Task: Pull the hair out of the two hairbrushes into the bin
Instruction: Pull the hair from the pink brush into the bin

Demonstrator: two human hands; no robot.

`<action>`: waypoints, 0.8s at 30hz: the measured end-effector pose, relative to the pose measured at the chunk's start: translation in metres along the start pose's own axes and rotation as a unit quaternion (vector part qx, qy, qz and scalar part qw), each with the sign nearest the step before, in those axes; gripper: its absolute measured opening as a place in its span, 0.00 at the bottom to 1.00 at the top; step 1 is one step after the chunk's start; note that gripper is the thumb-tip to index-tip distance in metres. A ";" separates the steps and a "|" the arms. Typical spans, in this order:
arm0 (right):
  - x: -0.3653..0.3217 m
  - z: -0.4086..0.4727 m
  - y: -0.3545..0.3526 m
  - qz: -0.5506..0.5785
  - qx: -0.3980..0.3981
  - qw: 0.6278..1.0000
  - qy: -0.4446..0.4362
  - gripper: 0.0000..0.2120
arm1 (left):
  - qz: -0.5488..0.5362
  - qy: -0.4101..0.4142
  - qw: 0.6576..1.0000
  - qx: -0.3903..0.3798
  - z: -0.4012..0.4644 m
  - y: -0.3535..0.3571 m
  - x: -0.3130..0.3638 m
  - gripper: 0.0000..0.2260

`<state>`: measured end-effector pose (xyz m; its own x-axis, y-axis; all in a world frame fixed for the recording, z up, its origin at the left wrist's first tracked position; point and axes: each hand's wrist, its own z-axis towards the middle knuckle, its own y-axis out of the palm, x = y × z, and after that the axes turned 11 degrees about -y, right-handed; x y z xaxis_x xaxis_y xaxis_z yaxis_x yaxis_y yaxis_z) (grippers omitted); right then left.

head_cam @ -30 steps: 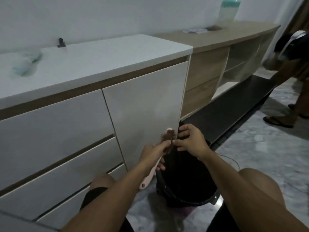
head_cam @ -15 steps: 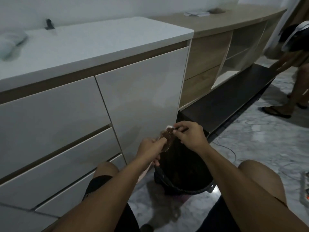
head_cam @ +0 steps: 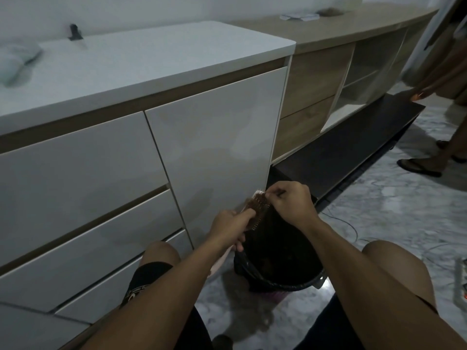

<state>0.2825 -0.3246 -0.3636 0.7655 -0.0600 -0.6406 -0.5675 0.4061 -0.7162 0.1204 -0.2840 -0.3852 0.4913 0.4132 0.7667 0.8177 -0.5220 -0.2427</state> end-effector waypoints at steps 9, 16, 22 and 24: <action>0.003 -0.001 0.000 0.009 -0.045 0.997 -0.057 0.13 | -0.021 -0.018 0.998 -0.065 0.002 -0.005 0.008 0.15; 0.002 -0.001 -0.003 0.020 0.012 1.000 -0.016 0.06 | -0.006 -0.016 0.998 -0.068 -0.002 -0.003 0.008 0.12; -0.004 -0.001 -0.004 0.006 -0.044 0.998 -0.050 0.10 | 0.051 0.046 0.997 -0.036 -0.001 0.001 0.008 0.07; -0.004 -0.002 -0.003 -0.005 -0.084 0.994 -0.063 0.11 | 0.070 0.053 0.996 -0.021 -0.001 0.001 0.008 0.08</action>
<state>0.2805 -0.3272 -0.3592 0.7976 0.0559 -0.6006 -0.5938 0.2478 -0.7655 0.1249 -0.2818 -0.3792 0.5635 0.2546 0.7859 0.7292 -0.6005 -0.3283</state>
